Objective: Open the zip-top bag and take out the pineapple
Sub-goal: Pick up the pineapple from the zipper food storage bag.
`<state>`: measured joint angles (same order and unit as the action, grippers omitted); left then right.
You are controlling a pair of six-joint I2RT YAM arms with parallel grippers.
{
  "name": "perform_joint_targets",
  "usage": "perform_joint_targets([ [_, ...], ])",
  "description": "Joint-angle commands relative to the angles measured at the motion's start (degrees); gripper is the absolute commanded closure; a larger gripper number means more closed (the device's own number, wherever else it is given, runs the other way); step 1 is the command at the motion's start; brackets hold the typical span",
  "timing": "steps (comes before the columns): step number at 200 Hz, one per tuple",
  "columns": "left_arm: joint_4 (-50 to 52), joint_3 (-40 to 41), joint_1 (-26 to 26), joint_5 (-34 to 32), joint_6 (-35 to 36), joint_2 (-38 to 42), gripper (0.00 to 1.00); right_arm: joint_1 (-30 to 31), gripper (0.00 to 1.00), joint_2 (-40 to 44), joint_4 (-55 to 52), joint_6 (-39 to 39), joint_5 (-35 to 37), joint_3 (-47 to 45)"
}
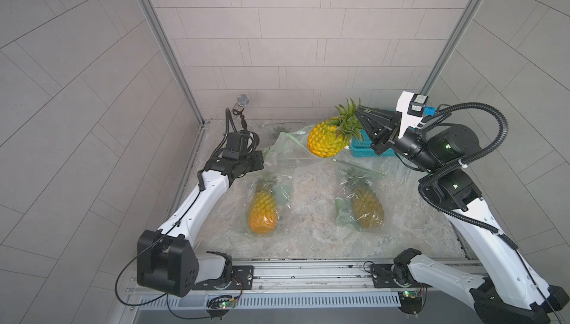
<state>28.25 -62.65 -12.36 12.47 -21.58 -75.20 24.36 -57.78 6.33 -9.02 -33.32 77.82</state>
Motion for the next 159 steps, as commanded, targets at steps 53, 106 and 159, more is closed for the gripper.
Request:
perform_joint_targets([
  [53, 2.9, -1.0, 1.0, -5.2, 0.2, -1.4, 1.0, -0.1, 1.0, 4.8, 10.9, 0.7, 1.6, 0.8],
  [106, 3.1, -1.1, 1.1, -6.1, 0.4, -1.6, 1.0, -0.1, 1.0, 5.5, 11.1, 0.9, 2.0, 0.4],
  [159, 2.7, -1.0, 1.3, -6.3, 0.2, -0.9, 1.0, -0.1, 1.0, 6.1, 11.1, 1.1, 2.6, 0.2],
])
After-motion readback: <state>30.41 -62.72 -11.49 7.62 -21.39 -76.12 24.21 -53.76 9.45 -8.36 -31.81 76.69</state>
